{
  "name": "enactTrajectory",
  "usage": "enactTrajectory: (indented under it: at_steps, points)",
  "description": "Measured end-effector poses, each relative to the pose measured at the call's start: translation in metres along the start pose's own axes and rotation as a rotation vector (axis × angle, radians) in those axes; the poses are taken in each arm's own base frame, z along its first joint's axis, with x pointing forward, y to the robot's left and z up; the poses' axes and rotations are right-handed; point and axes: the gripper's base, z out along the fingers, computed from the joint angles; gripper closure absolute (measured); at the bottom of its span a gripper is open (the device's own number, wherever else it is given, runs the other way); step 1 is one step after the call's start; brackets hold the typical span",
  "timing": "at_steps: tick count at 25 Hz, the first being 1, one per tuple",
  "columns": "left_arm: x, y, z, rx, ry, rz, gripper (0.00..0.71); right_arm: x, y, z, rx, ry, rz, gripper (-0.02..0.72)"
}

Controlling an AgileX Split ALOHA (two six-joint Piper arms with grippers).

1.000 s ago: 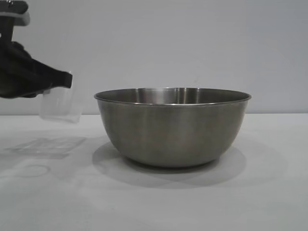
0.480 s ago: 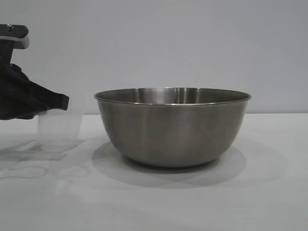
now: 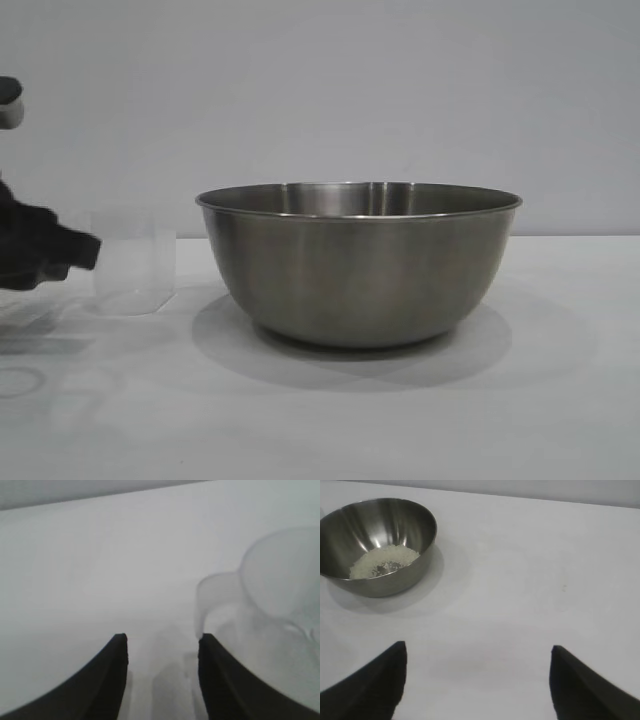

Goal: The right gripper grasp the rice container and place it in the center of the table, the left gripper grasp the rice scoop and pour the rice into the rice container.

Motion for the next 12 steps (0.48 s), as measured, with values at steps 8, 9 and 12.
enactTrajectory:
  at_steps: [8,9,12]
  points:
    - [-0.019,-0.003,-0.019,0.068,0.021,-0.010,0.424,0.000,0.000,0.000,0.000,0.000,-0.002,0.164]
    - [-0.021,-0.003,-0.021,0.076,0.036,-0.014,0.424,0.000,0.000,0.000,0.000,0.000,-0.002,0.164]
    - [-0.031,-0.004,-0.032,0.106,0.066,-0.022,0.424,0.000,0.000,0.000,0.000,0.000,-0.002,0.164]
